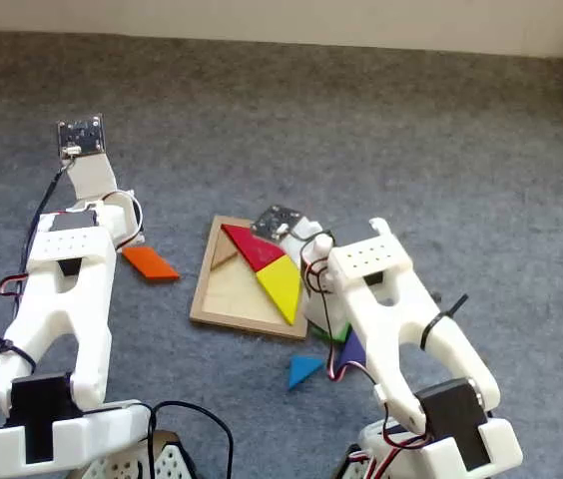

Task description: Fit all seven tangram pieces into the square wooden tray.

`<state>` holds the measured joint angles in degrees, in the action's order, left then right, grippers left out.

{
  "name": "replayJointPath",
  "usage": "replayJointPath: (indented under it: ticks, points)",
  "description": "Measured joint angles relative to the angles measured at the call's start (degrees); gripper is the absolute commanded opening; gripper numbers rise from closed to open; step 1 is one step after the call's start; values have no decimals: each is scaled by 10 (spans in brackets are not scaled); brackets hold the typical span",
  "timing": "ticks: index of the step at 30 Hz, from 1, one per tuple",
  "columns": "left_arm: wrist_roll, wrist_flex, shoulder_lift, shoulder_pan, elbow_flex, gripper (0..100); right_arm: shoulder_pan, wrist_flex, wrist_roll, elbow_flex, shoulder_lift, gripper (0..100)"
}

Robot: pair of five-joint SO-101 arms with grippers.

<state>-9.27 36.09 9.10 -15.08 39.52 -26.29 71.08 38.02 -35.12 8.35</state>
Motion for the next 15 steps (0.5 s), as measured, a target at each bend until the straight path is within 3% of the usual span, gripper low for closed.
replayJointPath:
  ticks: [15]
  points:
    - [0, 0, 0, 0, 0, 50, -19, -96, 22, -62, 0, 303]
